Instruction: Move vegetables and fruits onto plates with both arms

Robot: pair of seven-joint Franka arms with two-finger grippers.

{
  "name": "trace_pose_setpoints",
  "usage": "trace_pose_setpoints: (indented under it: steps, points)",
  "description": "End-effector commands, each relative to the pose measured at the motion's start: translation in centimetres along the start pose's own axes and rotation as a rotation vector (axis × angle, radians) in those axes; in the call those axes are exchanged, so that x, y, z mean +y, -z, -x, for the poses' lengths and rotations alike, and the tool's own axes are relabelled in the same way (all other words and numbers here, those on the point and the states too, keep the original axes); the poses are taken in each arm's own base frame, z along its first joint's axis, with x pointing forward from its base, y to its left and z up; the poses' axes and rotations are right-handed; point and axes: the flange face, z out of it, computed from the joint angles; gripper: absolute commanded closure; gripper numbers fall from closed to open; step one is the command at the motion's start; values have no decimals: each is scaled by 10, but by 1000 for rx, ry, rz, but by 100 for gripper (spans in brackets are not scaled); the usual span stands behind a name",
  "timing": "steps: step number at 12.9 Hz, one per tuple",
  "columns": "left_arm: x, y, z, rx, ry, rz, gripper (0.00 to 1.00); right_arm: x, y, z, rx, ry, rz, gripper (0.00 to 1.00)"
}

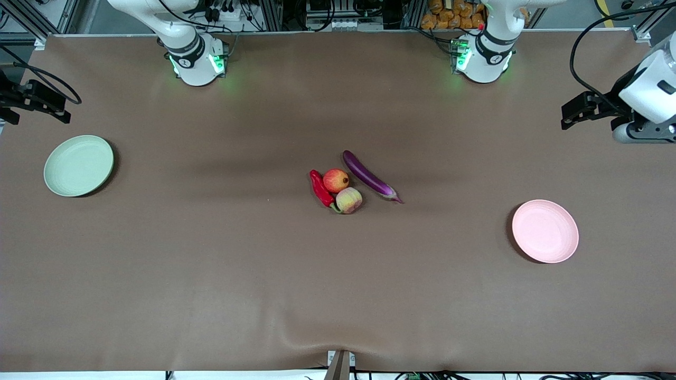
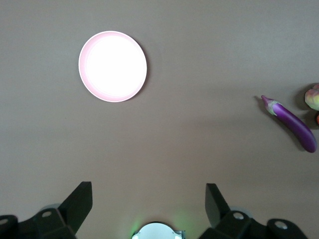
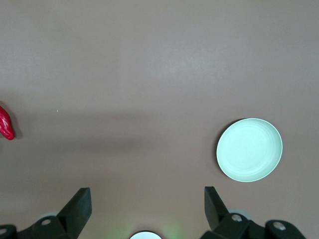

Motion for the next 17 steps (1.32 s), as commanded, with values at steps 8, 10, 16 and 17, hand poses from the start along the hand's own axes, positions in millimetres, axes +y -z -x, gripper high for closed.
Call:
trace_pose_setpoints:
  steps: [8,10,16,17]
  points:
    - [160,-73,-21,-55,87,-55,0,5,2,-1,-7,4,11,0]
    - [194,-93,-21,-68,94,-72,0,5,2,-1,-7,5,10,0]
    - [267,-160,-34,-68,160,-62,0,6,2,-1,-7,2,10,0]
    - [273,-171,-37,-81,161,-46,0,5,2,-1,-7,5,10,0]
